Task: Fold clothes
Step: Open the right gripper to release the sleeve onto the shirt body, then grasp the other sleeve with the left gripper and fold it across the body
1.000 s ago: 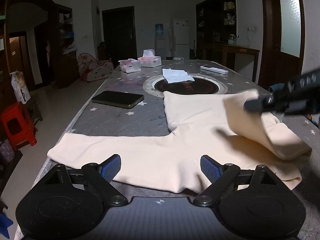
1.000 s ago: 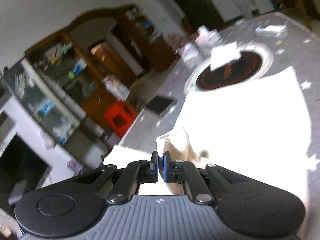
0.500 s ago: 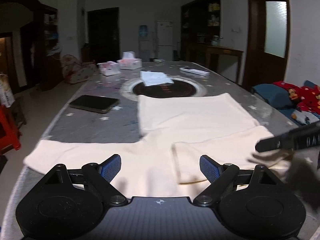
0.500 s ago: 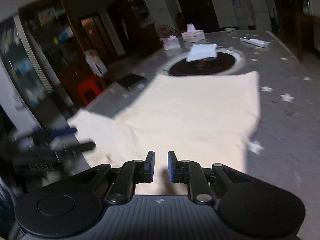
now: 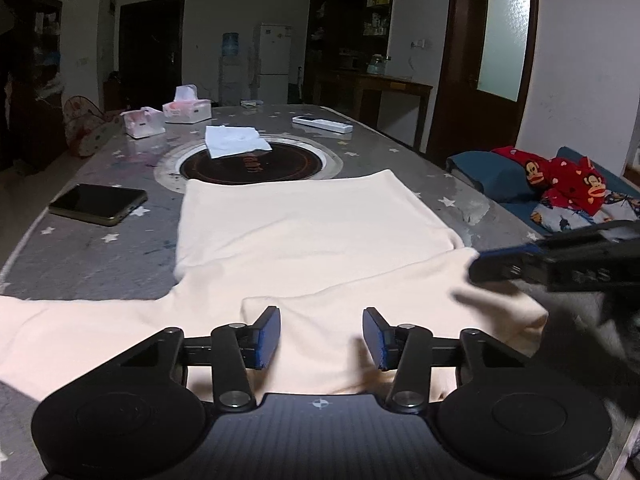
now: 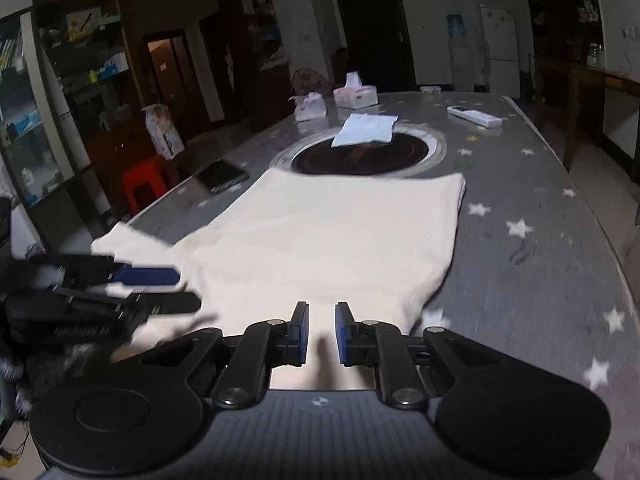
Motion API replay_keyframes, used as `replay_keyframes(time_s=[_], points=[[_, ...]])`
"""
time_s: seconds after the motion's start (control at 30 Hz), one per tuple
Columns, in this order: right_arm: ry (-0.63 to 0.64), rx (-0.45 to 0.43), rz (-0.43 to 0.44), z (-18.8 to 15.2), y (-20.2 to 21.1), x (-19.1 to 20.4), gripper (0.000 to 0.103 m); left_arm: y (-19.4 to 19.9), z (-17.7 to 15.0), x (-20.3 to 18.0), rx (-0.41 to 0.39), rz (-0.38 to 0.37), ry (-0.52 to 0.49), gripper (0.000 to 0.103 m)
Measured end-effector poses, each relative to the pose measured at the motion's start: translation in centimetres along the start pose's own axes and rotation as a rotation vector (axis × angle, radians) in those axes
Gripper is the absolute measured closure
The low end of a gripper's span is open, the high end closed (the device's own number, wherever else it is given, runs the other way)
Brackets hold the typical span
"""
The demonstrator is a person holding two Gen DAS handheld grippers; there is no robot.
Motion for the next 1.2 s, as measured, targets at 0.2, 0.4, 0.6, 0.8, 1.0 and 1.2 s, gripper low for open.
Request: replay_keyframes(time_s=[0.2,0.4,0.6,0.8,1.0,1.2], points=[[-0.035,0.041,-0.011,0.3,-3.0,-1.7,0.090,-1.1,0.1,0.6,0.017,0.024,0.007,0.074],[0.003,0.034,-0.027,0.2,-2.9,-1.2,0.088,-1.2,-0.1,1.8,0.025,0.087,0.018,0.074],[0.047,0.043,-0.053,0.3,-3.3,-0.3,0.082,-1.3,-0.3,2.9,0.033,0.151,0.029,0.075],[0.103,0.022,-0.063,0.2,-2.1,1.3,0.071,1.3,-0.9,5.9,0.002,0.197,0.130,0.073],[0.160,0.058,-0.036,-1.1,-2.9,3.5,0.062,4.1,-2.8,12.9,-0.013,0.361,0.320,0.060],[0.178,0.048,-0.032,-1.4,-2.7,4.7,0.055,6.5,-4.8,20.4,-0.024,0.555,0.491,0.045]])
Point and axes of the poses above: each gripper's, at about its wrist camera, not at the fingertips, and y roughly against the way its jaws point, x to its left, z to its top, the point moved 9 cm from there along -y, roughly the way its jaws point, and after that the axes turned 15 degrees about x, right-handed, at the moved point
